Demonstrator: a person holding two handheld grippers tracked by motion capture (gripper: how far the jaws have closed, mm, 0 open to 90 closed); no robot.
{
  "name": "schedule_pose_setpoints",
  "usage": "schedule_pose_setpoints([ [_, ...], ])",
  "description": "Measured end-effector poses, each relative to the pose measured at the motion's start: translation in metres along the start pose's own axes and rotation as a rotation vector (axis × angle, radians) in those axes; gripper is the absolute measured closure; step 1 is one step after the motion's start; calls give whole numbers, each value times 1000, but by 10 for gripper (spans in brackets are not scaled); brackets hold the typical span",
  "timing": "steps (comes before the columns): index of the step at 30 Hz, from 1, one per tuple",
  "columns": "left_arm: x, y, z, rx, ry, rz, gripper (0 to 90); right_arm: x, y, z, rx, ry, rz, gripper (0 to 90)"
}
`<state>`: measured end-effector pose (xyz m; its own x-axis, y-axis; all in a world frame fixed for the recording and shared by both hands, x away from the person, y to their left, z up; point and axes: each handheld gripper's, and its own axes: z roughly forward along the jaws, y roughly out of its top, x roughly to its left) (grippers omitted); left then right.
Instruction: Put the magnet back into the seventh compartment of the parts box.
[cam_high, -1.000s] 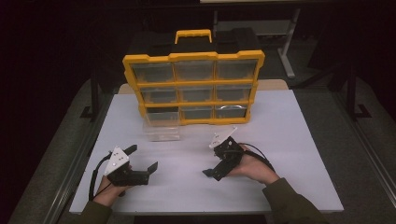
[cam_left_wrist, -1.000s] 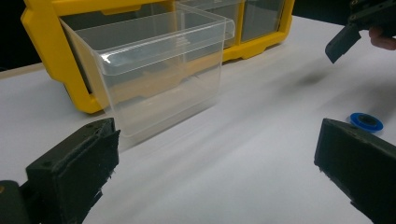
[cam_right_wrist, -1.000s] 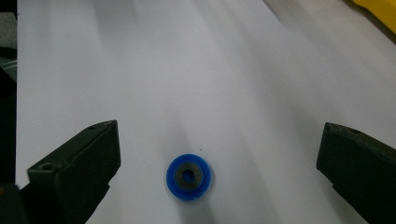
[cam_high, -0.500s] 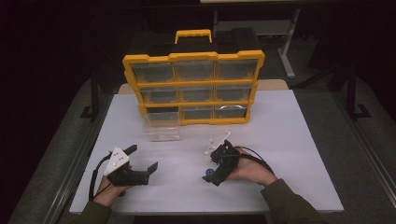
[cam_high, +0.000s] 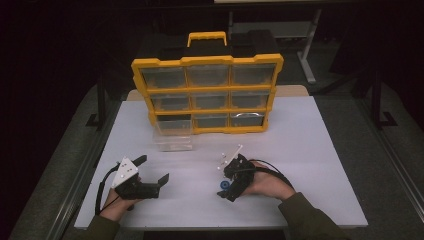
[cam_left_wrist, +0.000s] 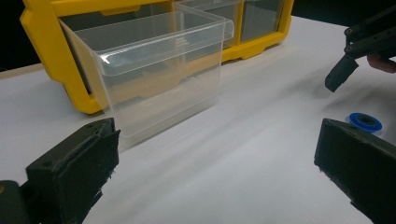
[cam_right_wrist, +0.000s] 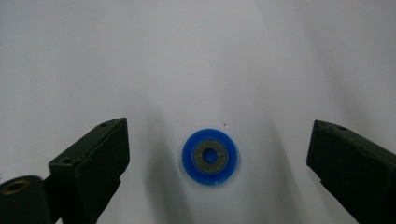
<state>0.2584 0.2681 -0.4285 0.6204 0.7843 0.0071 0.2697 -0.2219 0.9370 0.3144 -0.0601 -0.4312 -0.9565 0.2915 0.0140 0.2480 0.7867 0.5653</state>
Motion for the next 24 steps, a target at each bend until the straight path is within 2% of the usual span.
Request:
schedule_pose_setpoints([
  [8, 0, 0, 0, 1, 0, 3, 0, 1, -1, -1, -2, -10, -14, 160],
  [13, 0, 0, 0, 1, 0, -1, 0, 2, -2, 0, 6, -1, -10, 200],
  [18, 0, 0, 0, 0, 0, 0, 0, 2, -3, 1, 2, 11, -25, 264],
  [24, 0, 0, 0, 0, 0, 1, 0, 2, -3, -1, 3, 5, -30, 317],
])
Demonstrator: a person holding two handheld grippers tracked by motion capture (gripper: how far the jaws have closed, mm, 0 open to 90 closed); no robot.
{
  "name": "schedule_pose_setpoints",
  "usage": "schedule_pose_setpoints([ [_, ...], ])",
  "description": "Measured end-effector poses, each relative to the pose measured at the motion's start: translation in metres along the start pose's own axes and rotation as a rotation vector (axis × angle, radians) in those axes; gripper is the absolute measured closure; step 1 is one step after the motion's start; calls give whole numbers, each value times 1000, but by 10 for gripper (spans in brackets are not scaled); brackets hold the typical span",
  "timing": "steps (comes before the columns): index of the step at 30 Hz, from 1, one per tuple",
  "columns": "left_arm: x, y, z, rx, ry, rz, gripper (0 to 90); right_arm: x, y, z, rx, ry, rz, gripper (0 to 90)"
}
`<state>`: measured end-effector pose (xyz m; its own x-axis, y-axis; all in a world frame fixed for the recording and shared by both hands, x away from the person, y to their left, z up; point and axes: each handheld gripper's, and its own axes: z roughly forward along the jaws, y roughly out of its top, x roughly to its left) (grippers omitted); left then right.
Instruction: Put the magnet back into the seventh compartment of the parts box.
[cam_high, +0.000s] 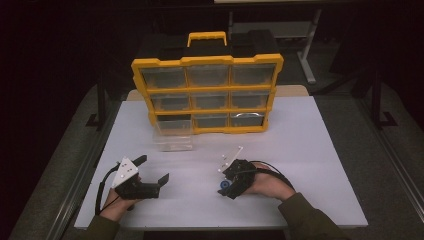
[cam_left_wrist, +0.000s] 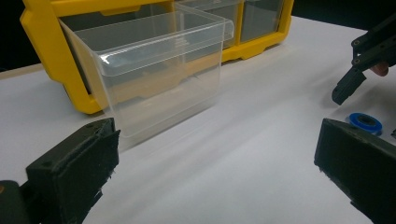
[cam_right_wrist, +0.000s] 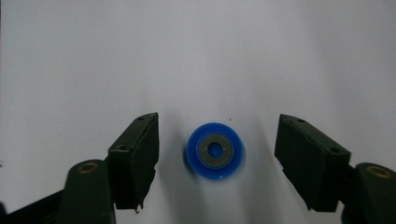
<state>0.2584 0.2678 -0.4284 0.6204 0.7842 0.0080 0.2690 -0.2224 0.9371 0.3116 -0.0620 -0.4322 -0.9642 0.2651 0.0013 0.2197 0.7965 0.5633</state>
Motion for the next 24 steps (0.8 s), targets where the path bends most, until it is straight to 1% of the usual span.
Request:
schedule_pose_setpoints([
  [5, 0, 0, 0, 0, 0, 0, 0, 0, 0, 0, 2, 12, -8, 369],
  [6, 0, 0, 0, -1, 0, 0, 0, 1, 0, 0, 1, 14, -17, 378],
  [10, 0, 0, 0, -3, 0, -3, 0, 0, 0, 0, 2, 8, -25, 425],
  [12, 0, 0, 0, -3, -1, -4, 0, 0, 0, -1, 5, 16, -15, 434],
  [18, 0, 0, 0, 1, 0, 0, 0, -1, 0, 0, 7, 33, -17, 462],
  [21, 0, 0, 0, -2, -1, -2, 0, -2, 0, 1, 13, 33, -19, 462],
  [24, 0, 0, 0, -2, -1, -2, 0, -2, 0, 0, 11, 32, -21, 485],
])
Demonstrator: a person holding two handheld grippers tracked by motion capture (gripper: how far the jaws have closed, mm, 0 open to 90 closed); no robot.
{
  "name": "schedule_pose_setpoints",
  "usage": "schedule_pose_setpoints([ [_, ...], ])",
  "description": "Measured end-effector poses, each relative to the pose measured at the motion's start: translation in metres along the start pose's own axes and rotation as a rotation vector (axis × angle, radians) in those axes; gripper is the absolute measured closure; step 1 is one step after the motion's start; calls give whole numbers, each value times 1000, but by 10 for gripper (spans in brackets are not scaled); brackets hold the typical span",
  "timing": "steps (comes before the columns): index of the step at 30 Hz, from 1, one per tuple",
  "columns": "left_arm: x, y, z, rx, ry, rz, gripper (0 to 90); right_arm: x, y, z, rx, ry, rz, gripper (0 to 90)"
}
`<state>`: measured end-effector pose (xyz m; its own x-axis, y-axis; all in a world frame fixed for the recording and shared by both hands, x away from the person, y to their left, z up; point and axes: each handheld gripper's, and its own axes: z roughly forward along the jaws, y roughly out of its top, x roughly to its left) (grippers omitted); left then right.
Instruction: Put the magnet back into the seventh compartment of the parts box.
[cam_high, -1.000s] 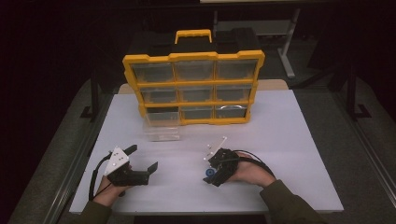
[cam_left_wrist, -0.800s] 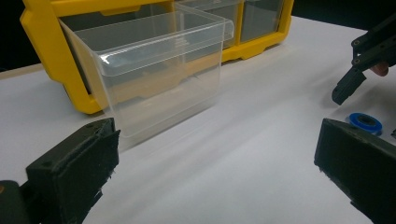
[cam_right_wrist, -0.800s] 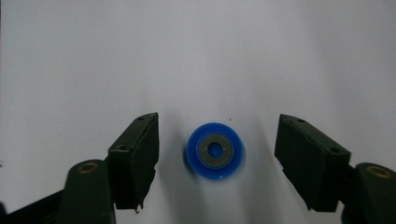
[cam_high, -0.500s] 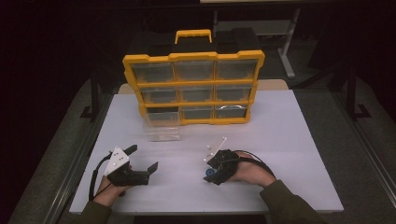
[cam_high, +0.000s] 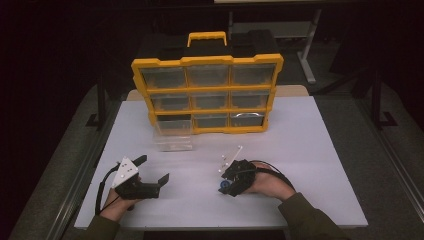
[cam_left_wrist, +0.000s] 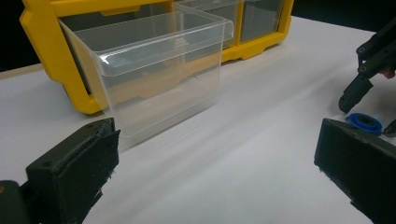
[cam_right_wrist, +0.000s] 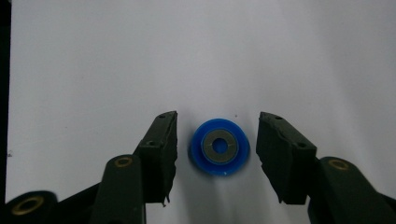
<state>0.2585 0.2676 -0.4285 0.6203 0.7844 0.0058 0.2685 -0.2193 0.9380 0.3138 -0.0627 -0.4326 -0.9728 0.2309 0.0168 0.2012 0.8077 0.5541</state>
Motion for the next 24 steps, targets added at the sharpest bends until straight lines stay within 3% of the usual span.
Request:
schedule_pose_setpoints([
  [11, 0, 0, 0, 0, 0, 1, 0, 3, 0, 2, 16, -6, -35, 526],
  [24, 0, 0, 0, -2, -1, 0, 0, 2, -1, 1, 18, -1, -36, 587],
])
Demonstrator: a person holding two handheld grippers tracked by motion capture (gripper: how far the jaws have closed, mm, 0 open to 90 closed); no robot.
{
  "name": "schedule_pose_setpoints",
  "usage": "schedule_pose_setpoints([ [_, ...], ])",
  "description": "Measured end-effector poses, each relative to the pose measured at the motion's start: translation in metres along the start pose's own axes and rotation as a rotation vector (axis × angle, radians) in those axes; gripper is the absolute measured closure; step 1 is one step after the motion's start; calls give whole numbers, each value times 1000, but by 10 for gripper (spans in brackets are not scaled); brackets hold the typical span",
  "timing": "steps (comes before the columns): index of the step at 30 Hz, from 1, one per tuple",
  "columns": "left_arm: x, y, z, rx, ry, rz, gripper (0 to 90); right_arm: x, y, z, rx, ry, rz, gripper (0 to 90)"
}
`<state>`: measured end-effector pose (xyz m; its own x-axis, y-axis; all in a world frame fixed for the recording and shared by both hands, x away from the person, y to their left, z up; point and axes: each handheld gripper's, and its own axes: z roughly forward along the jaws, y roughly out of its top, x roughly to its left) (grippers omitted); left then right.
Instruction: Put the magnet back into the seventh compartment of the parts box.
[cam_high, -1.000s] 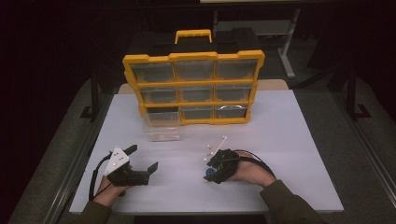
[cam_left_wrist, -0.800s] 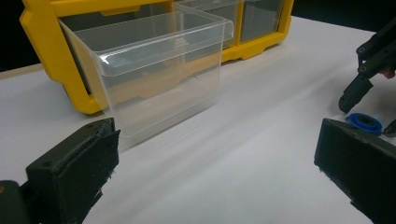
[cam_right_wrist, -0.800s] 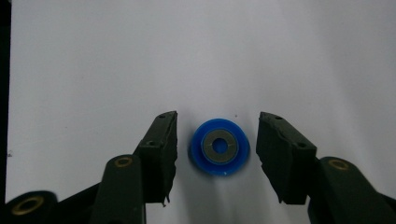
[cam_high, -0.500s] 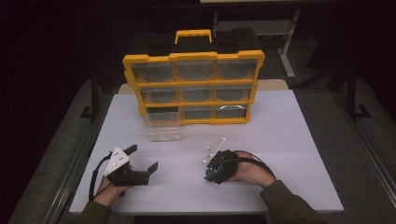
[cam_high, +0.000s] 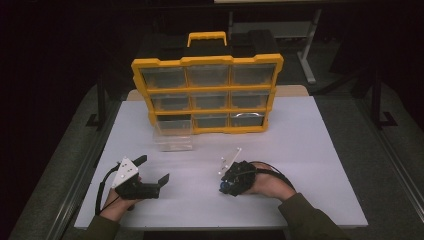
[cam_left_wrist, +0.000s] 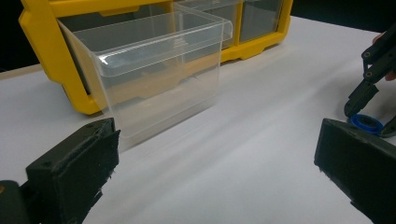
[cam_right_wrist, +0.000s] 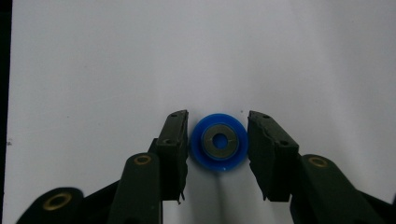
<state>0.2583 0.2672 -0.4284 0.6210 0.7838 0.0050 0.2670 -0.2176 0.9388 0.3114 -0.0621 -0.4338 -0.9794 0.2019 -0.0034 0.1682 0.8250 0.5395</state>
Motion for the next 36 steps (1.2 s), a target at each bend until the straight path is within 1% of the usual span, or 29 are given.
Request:
schedule_pose_setpoints([
  [4, 0, 0, 0, 2, 1, 4, 0, -1, 0, 0, -2, 0, 9, 608],
  [11, -1, 0, 0, -5, 1, 1, 0, -3, 0, 0, -5, 11, 21, 613],
  [16, -1, 0, 1, -4, 0, -3, 0, -4, 0, -1, -3, 22, 38, 614],
  [19, 0, 0, 0, -1, 0, 0, 0, -5, 0, -1, -4, 20, 55, 614],
  [23, 0, 0, -1, 0, -1, 7, 0, -6, 0, -3, -11, 22, 68, 615],
  [25, -1, 0, 0, -4, -3, 2, 0, -7, 0, -4, -20, 30, 75, 616],
  [27, -1, 0, 1, -7, -5, -2, 0, -7, 1, -5, -23, 26, 79, 616],
  [30, -1, 1, 0, -4, -7, 3, 0, -9, 1, -8, -33, 27, 96, 616],
  [32, -1, 1, 1, -1, -9, 6, 0, -10, 2, -10, -41, 25, 96, 617],
  [36, -1, 0, 1, 1, -8, 6, 0, -11, 3, -13, -54, 24, 111, 616],
])
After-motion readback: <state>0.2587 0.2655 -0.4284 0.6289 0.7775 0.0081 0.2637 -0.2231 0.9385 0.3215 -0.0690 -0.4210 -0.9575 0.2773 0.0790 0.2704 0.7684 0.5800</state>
